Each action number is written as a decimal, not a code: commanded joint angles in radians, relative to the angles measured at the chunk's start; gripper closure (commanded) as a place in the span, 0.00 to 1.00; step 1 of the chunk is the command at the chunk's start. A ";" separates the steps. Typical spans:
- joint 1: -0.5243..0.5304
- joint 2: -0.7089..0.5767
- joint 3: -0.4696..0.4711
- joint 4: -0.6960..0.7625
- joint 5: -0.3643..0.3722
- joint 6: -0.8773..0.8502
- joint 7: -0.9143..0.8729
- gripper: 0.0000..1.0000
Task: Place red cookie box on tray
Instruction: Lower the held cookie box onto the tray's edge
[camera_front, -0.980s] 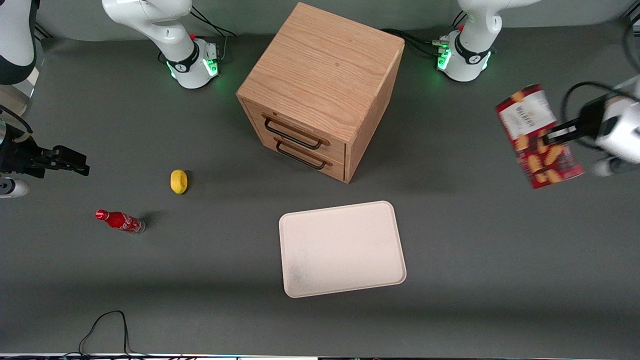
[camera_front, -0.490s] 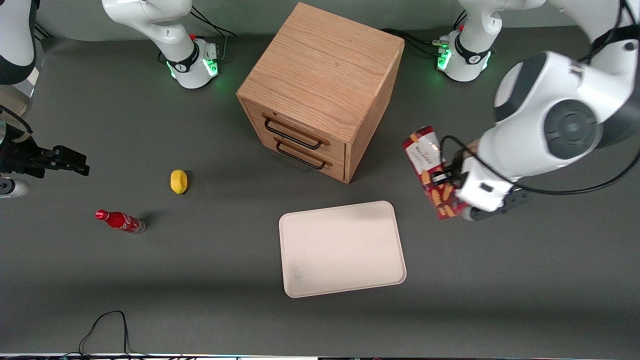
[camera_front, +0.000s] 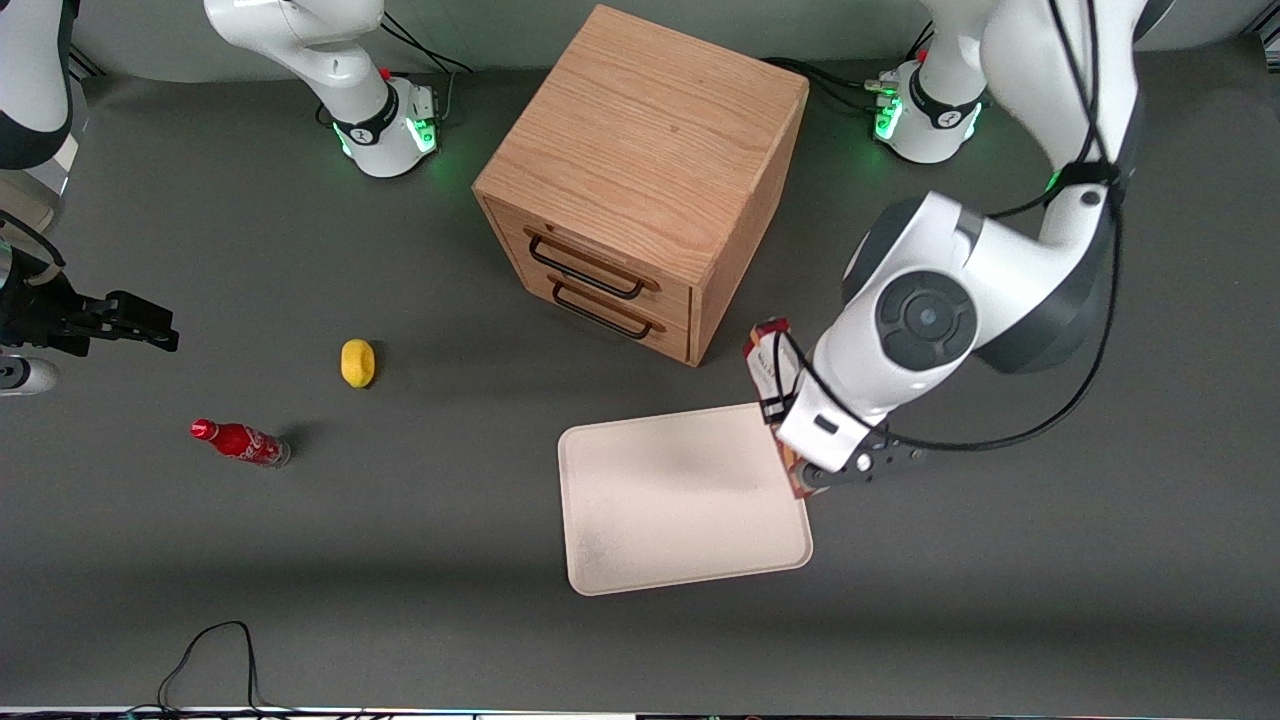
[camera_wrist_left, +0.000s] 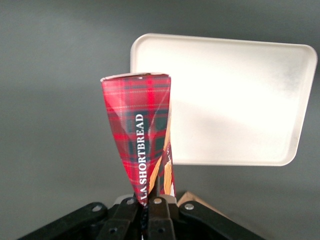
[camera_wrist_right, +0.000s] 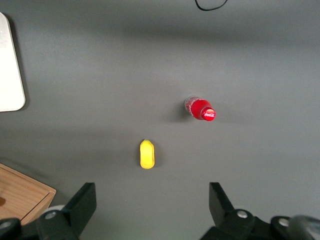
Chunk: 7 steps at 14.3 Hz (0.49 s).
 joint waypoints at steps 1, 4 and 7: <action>-0.009 0.081 0.017 0.070 0.016 0.048 0.101 1.00; -0.012 0.144 0.037 0.065 0.069 0.122 0.102 1.00; -0.012 0.201 0.047 0.064 0.085 0.197 0.099 1.00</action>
